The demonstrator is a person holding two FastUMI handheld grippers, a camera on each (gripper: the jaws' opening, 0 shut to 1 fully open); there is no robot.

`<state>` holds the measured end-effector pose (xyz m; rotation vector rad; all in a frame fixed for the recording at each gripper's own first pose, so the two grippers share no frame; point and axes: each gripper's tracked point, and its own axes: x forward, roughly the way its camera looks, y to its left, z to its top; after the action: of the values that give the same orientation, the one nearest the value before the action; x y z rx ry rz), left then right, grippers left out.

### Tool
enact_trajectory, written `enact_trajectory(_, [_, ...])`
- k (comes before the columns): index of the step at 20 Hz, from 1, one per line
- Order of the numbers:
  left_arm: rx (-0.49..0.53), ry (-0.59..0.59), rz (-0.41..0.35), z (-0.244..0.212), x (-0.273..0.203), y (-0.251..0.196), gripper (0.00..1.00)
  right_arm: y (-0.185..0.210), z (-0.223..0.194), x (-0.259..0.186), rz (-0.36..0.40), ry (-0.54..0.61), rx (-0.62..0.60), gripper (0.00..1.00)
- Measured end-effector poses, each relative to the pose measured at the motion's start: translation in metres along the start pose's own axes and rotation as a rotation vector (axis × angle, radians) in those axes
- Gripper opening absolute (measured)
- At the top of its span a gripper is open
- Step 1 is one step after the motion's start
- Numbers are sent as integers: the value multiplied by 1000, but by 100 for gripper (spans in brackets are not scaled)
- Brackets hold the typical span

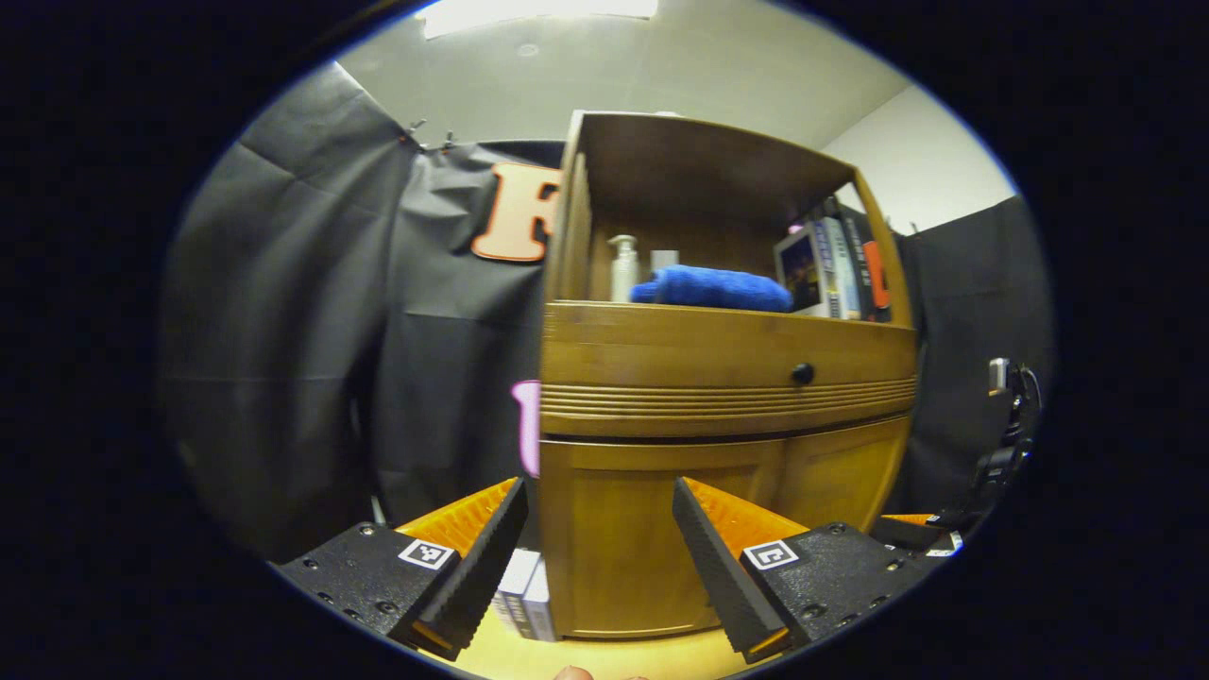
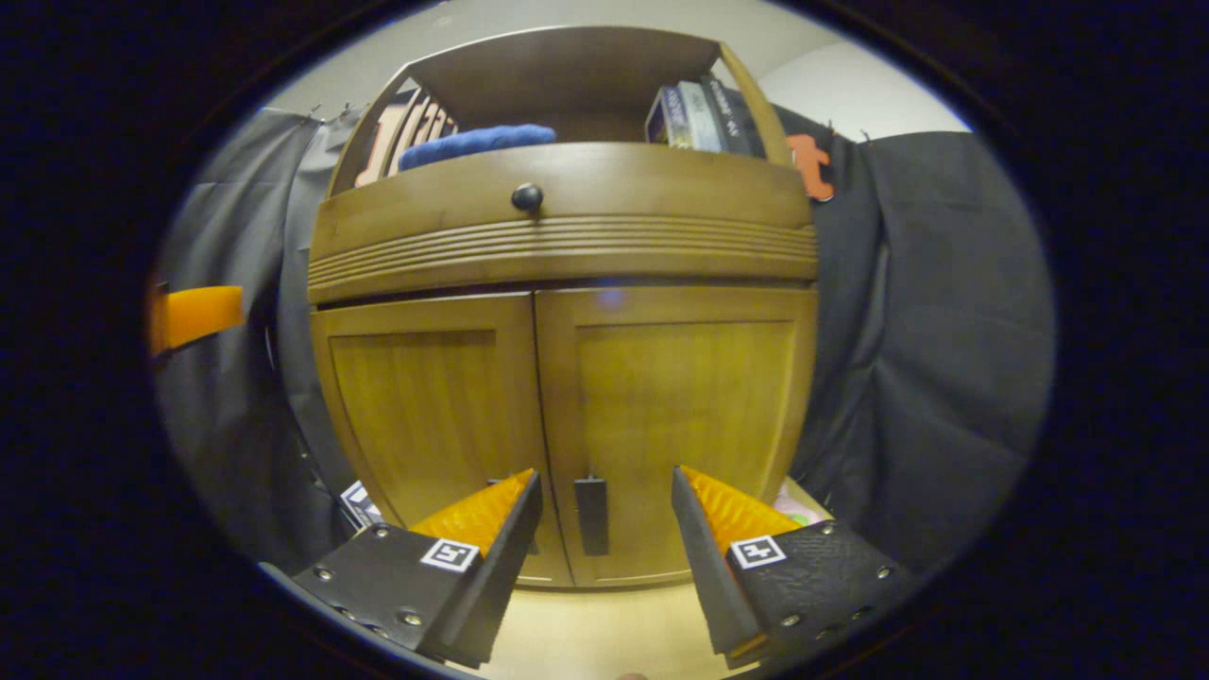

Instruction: Open the right door of the double-door shoe cabinet with the right hand, and open the left door with the left hand.

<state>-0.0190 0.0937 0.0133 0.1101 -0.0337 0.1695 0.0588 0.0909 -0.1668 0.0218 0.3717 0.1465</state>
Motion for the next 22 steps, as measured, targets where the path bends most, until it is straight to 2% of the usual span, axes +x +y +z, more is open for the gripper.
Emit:
enact_trajectory(3, [3, 6, 145, -1, -12, 52, 91, 6, -22, 39, -5, 65, -28, 76])
enact_trajectory(5, [3, 10, 226, -1, -23, 78, 91, -2, -35, 59, -40, 94, -39, 76])
enact_trajectory(6, [-1, 9, 261, -1, -28, 90, 91, -4, -38, 65, -43, 109, -44, 64])
enact_trajectory(9, [-29, -2, 322, -2, -38, 106, 92, -8, -64, 89, -35, 180, -56, 60])
enact_trajectory(10, [-34, -2, 332, -3, -41, 108, 92, -5, -68, 95, -16, 192, -41, 39])
enact_trajectory(11, [-34, 1, 341, -4, -43, 111, 96, -4, -71, 98, -23, 199, -31, 39])
enact_trajectory(12, [-33, 6, 346, -6, -44, 111, 92, -4, -72, 102, -31, 205, -34, 34])
enact_trajectory(14, [-42, 10, 338, -7, -43, 107, 92, -8, -74, 102, -37, 212, -41, 33])
enact_trajectory(18, [-62, 34, 289, -15, -38, 92, 92, -7, -77, 105, -64, 188, -5, 25])
enact_trajectory(22, [-49, 38, 255, -15, -37, 84, 92, -11, -78, 93, -97, 172, 27, 25])
